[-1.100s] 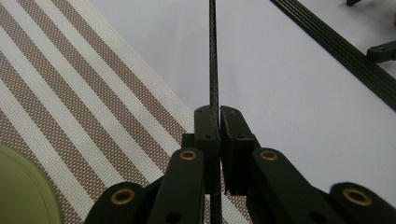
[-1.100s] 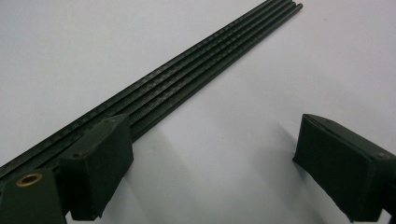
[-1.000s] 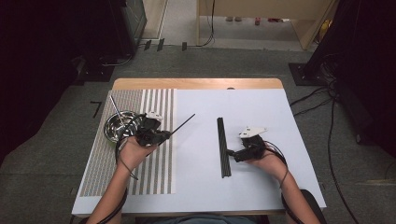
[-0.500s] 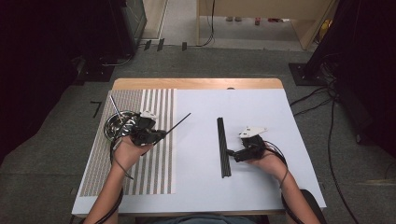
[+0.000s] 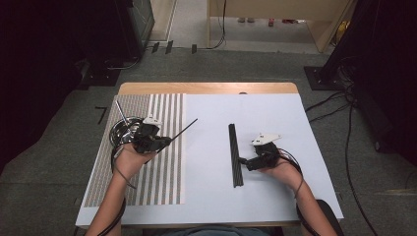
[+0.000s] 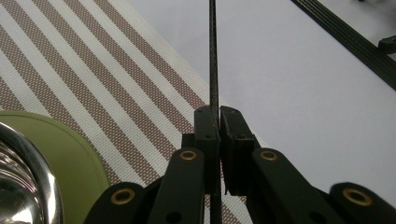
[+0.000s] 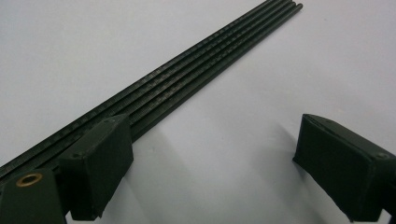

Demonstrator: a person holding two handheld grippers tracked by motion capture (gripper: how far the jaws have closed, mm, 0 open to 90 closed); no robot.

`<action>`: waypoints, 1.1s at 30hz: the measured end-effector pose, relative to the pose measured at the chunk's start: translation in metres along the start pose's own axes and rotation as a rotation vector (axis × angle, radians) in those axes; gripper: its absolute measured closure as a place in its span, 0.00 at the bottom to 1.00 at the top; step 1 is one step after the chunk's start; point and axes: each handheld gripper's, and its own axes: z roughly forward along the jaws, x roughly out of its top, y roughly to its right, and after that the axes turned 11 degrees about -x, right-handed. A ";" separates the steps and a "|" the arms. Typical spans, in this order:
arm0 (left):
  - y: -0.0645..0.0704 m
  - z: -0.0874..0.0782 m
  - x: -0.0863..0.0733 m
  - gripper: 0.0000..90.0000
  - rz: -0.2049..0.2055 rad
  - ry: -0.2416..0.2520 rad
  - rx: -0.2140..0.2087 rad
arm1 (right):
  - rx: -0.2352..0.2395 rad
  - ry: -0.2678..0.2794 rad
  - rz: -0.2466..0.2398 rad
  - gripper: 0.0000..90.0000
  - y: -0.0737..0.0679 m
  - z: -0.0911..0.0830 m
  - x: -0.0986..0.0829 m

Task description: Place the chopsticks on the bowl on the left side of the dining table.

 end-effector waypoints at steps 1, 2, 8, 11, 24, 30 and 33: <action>-0.001 -0.001 0.000 0.97 -0.002 -0.001 -0.002 | 0.000 0.000 0.000 0.12 0.000 0.000 0.000; -0.001 -0.001 0.000 0.97 -0.002 0.000 -0.001 | 0.000 0.000 0.000 0.12 0.000 0.000 0.000; -0.003 -0.005 -0.002 0.97 -0.007 0.004 0.001 | 0.000 0.001 -0.001 0.12 0.000 0.000 0.000; -0.005 -0.007 -0.002 0.97 -0.011 0.006 0.004 | 0.000 0.001 -0.001 0.12 0.000 0.000 0.000; -0.011 -0.014 -0.006 0.97 -0.017 0.008 0.010 | 0.000 0.000 -0.001 0.12 0.000 0.000 0.000; -0.013 -0.017 -0.007 0.97 -0.019 0.009 0.010 | 0.000 0.001 -0.001 0.12 0.000 0.000 0.000; -0.014 -0.018 -0.008 0.97 -0.024 0.012 0.013 | 0.000 0.001 -0.001 0.12 0.000 0.000 0.000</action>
